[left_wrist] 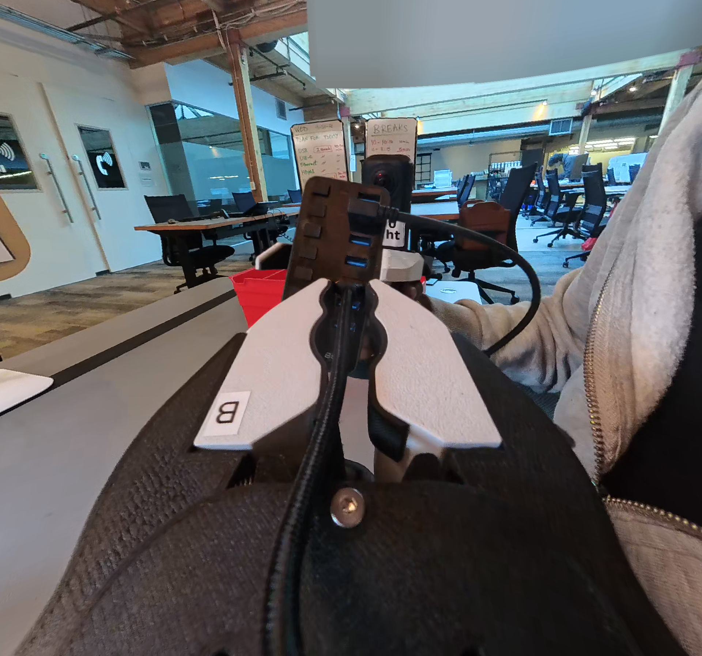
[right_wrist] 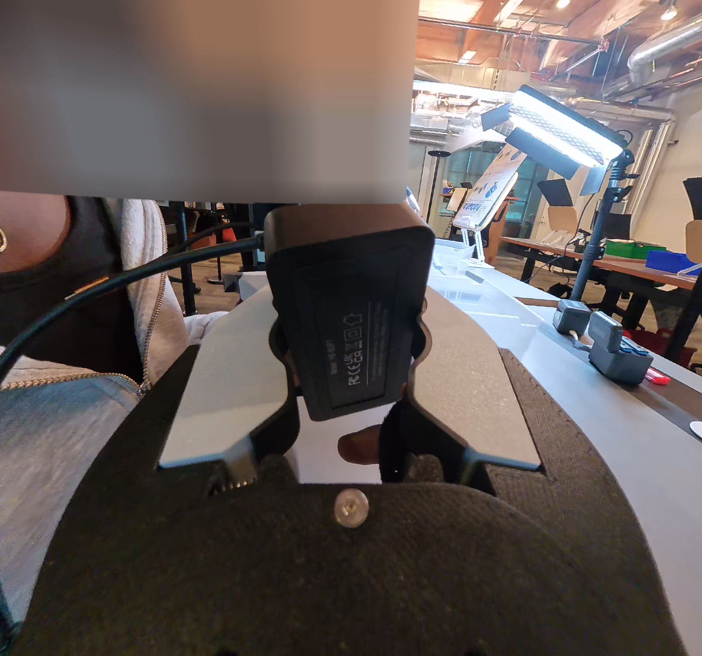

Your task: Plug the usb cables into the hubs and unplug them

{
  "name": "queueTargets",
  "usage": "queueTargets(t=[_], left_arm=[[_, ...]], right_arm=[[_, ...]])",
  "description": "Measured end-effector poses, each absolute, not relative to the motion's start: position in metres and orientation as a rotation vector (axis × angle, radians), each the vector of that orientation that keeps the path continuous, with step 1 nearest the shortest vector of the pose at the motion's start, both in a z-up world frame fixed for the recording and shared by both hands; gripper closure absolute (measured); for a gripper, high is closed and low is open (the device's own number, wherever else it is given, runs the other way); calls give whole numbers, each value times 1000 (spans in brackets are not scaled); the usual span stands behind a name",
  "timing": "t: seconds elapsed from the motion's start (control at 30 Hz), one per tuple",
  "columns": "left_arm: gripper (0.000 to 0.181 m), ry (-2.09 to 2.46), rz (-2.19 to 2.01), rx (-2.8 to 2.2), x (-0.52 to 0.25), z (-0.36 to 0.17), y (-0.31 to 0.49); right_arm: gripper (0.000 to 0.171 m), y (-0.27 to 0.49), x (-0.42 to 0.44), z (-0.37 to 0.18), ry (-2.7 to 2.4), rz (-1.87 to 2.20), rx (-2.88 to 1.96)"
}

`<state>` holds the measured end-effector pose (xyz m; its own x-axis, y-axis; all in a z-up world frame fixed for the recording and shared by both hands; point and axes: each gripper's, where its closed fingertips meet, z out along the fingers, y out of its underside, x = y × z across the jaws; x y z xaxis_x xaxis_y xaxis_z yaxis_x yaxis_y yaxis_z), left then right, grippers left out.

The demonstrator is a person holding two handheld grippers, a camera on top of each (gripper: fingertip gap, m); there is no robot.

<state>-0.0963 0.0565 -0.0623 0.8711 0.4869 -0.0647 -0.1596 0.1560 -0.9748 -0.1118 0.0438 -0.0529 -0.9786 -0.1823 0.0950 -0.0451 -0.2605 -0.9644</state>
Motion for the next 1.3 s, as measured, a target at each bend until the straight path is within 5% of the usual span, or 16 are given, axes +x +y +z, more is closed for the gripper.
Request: queueTargets(t=[0.77, 1.3], left_arm=[[165, -319, 567, -1190, -102, -44, 79], [166, -369, 429, -1238, -112, -59, 32]], right_arm=[[104, 51, -116, -24, 1536, -2645, -96], [108, 47, -126, -45, 1828, -2480, -167]])
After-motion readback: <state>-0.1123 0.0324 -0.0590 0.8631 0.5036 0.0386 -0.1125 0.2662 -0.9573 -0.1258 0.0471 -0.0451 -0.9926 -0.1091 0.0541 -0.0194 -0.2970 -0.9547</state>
